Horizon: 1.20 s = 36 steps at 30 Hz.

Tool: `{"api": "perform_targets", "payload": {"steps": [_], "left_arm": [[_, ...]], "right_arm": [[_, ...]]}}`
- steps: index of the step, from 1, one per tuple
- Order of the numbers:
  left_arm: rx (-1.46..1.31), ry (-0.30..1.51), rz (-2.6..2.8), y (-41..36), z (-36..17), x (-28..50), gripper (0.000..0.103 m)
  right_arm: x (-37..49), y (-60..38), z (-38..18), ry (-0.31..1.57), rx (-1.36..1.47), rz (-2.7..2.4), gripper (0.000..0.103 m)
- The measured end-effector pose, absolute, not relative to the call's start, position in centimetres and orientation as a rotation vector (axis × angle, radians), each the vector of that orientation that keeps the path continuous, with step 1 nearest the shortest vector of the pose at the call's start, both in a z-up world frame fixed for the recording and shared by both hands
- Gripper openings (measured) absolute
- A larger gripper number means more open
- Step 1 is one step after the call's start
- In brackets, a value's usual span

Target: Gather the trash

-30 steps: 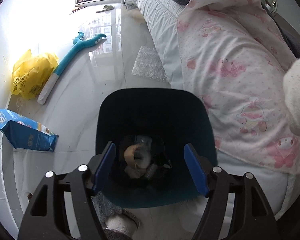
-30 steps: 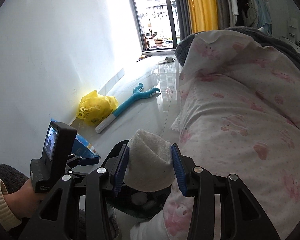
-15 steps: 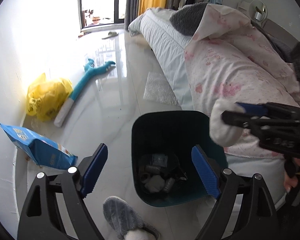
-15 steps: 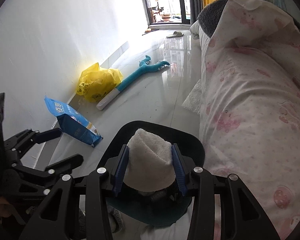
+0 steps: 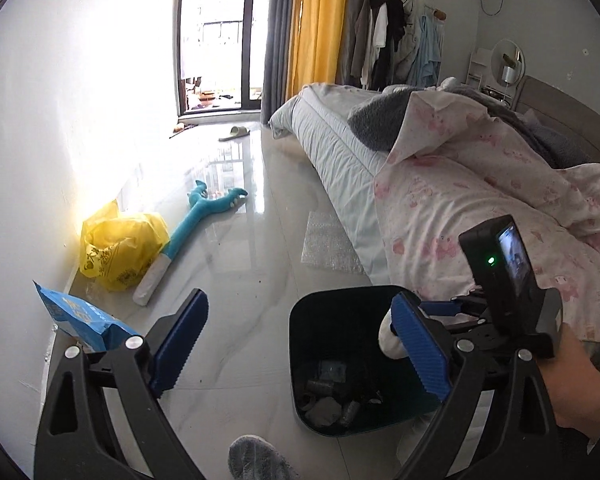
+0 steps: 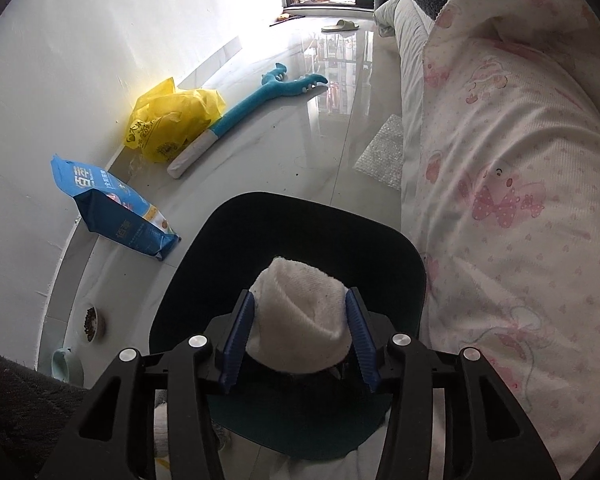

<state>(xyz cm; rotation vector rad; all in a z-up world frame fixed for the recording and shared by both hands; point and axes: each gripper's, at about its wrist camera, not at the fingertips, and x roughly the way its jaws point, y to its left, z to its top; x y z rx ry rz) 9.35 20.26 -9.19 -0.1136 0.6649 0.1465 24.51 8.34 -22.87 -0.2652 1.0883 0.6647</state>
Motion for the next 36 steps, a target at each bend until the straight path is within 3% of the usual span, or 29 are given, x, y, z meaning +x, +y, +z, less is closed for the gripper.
{"api": "perform_targets", "payload": {"steps": [3, 8, 17, 26, 36], "left_arm": [[-0.081, 0.61, 0.141, 19.3, -7.4, 8.8, 0.094], [-0.047, 0.53, 0.132, 17.3, -5.0, 7.8, 0.096], [-0.036, 0.413, 0.097, 12.5, -0.7, 6.1, 0.098], [0.011, 0.38, 0.022, 6.4, 0.7, 4.4, 0.1], [0.016, 0.368, 0.051, 2.5, -0.4, 3.9, 0.1]], "right_arm": [[24.3, 7.8, -22.7, 1.1, -0.262, 0.667, 0.071], [22.9, 6.1, -20.3, 1.055, -0.289, 0.671, 0.072], [19.1, -1.6, -10.2, 0.793, -0.186, 0.664, 0.09], [14.2, -10.4, -3.6, 0.594, -0.157, 0.565, 0.099], [8.4, -23.1, 0.1, 0.456, -0.089, 0.308, 0.1]]}}
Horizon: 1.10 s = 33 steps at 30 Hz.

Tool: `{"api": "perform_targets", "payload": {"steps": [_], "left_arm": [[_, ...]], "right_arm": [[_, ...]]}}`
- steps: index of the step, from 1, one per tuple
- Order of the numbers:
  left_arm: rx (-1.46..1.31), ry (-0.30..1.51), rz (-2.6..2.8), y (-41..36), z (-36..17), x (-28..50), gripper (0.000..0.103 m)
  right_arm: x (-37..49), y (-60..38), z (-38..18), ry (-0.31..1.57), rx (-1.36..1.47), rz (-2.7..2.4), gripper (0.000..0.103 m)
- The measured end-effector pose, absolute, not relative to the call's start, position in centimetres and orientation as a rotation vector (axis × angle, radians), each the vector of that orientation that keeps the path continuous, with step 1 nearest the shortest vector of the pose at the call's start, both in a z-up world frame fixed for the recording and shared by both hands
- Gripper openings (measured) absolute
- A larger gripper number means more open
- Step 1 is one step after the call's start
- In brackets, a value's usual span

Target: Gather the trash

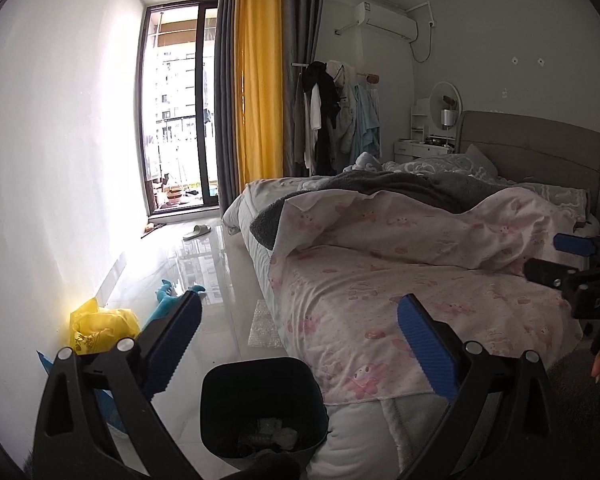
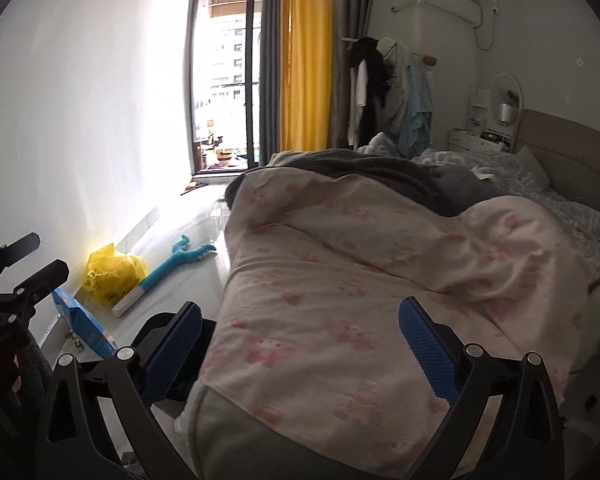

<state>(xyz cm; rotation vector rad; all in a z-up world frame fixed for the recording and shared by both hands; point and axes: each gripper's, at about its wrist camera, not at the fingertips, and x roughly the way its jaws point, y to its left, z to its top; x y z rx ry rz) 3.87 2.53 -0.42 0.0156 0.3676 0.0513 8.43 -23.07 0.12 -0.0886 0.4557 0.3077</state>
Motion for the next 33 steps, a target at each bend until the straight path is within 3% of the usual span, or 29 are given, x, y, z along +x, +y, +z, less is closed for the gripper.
{"api": "perform_targets", "payload": {"steps": [8, 33], "left_arm": [[0.044, 0.381, 0.028, 0.5, -0.4, 3.4, 0.1], [0.057, 0.396, -0.029, -1.6, -1.2, 2.7, 0.1]], "right_arm": [[4.8, -28.8, -0.9, 0.449, -0.064, 0.245, 0.1], [2.9, -30.8, -2.0, 0.433, -0.002, 0.336, 0.1]]}}
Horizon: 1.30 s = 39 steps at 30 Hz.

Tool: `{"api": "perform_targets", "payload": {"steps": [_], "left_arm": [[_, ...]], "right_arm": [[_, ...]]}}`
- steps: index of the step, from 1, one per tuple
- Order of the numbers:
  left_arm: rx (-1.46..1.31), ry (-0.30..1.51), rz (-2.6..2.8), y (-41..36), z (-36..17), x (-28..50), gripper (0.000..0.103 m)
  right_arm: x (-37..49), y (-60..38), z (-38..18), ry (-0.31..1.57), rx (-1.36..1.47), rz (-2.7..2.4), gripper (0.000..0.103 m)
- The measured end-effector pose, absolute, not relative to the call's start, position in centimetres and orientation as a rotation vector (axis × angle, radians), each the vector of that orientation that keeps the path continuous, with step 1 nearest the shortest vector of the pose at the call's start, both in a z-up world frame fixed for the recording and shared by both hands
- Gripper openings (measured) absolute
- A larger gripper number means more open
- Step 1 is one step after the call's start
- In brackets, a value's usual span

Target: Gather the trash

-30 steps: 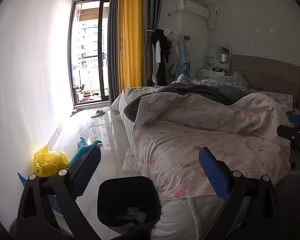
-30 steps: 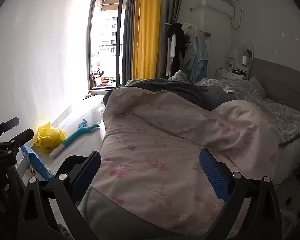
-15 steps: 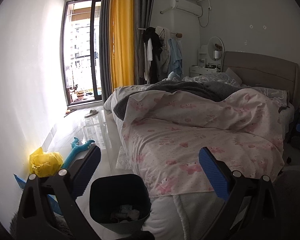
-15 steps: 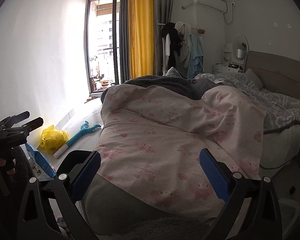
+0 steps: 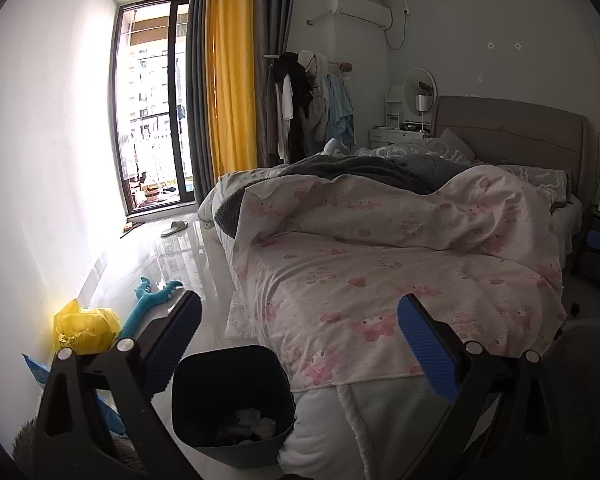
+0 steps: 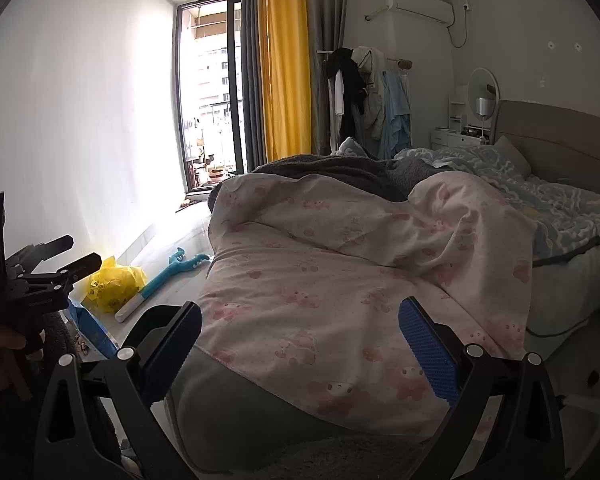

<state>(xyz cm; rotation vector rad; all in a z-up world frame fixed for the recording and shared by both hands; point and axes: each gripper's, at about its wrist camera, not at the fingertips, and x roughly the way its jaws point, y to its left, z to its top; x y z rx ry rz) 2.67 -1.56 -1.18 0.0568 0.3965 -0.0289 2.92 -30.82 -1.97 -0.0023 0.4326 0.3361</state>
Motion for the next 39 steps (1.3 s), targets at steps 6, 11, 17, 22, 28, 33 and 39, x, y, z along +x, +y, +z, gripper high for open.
{"api": "perform_targets", "payload": {"steps": [6, 11, 17, 22, 28, 33, 39], "left_arm": [[0.054, 0.409, -0.018, -1.41, -1.32, 2.93, 0.1], [0.058, 0.408, -0.014, -1.39, -1.29, 2.9, 0.1], [0.058, 0.41, -0.014, -1.4, -1.32, 2.94, 0.1], [0.057, 0.411, -0.016, -1.39, -1.3, 2.99, 0.1], [0.061, 0.414, -0.019, -1.41, -1.47, 3.07, 0.1], [0.062, 0.424, -0.023, -1.37, -1.7, 3.13, 0.1], [0.063, 0.426, -0.025, -1.42, -1.75, 3.12, 0.1]], "right_arm": [[2.93, -30.85, -1.99, 0.434, 0.002, 0.341, 0.1], [2.9, -30.73, -2.02, 0.436, 0.002, 0.338, 0.1], [2.98, -30.75, -2.03, 0.436, 0.003, 0.34, 0.1], [2.9, -30.72, -2.01, 0.436, 0.002, 0.339, 0.1], [2.97, -30.73, -2.01, 0.437, 0.003, 0.339, 0.1], [2.97, -30.77, -1.99, 0.437, 0.002, 0.339, 0.1], [2.97, -30.77, -1.98, 0.437, 0.003, 0.34, 0.1]]}}
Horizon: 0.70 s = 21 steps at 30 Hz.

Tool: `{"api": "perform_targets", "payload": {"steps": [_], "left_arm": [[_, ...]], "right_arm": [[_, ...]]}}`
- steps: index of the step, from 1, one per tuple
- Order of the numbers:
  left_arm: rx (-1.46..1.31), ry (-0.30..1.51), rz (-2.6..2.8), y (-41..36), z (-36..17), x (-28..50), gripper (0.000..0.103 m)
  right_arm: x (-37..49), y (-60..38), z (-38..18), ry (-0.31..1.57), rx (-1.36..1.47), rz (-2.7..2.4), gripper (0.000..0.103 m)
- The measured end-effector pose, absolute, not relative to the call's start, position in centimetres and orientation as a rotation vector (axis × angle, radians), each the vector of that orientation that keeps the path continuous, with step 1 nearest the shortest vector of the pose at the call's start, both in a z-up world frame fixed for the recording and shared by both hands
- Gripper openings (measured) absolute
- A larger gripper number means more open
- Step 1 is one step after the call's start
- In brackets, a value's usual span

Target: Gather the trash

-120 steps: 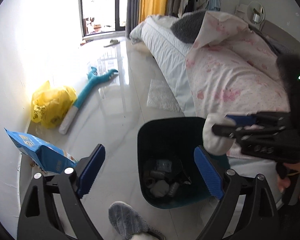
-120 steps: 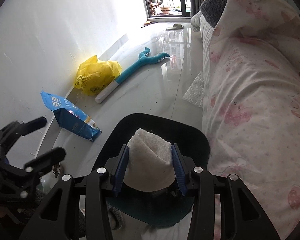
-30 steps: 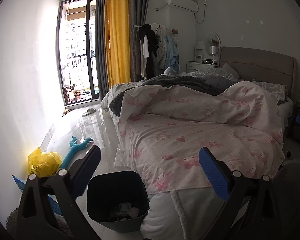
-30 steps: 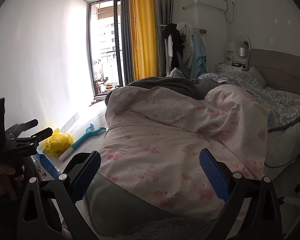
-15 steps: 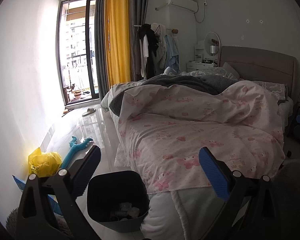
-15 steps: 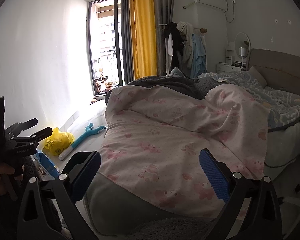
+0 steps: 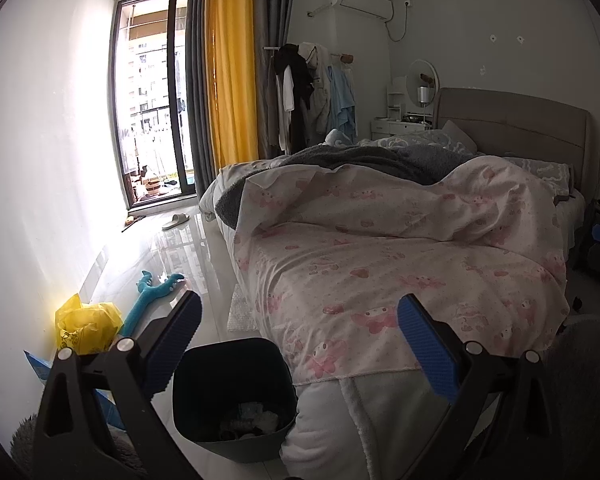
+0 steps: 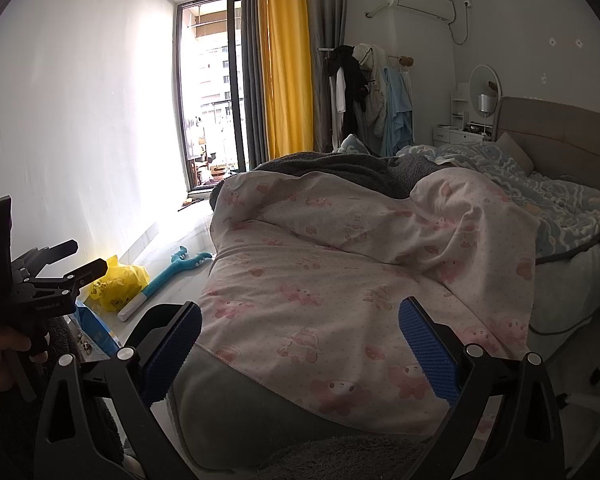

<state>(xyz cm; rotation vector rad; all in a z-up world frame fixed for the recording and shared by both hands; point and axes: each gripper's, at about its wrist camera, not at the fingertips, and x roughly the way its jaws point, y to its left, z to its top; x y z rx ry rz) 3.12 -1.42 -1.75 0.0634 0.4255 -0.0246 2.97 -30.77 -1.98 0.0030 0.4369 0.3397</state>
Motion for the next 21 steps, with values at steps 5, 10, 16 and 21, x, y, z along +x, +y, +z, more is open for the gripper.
{"api": "perform_targets", "payload": {"steps": [5, 10, 16, 21], "left_arm": [[0.063, 0.425, -0.024, -1.44, -1.72, 3.13, 0.1], [0.064, 0.425, -0.023, -1.46, -1.71, 3.13, 0.1], [0.066, 0.428, -0.029, -1.58, -1.84, 3.17, 0.1], [0.066, 0.429, -0.031, -1.58, -1.85, 3.16, 0.1]], "right_arm": [[2.97, -30.77, -1.97, 0.437, 0.003, 0.339, 0.1], [2.96, -30.76, -1.96, 0.437, 0.003, 0.339, 0.1], [2.95, -30.75, -1.96, 0.437, 0.003, 0.339, 0.1], [2.92, -30.73, -1.95, 0.437, 0.003, 0.338, 0.1]]}}
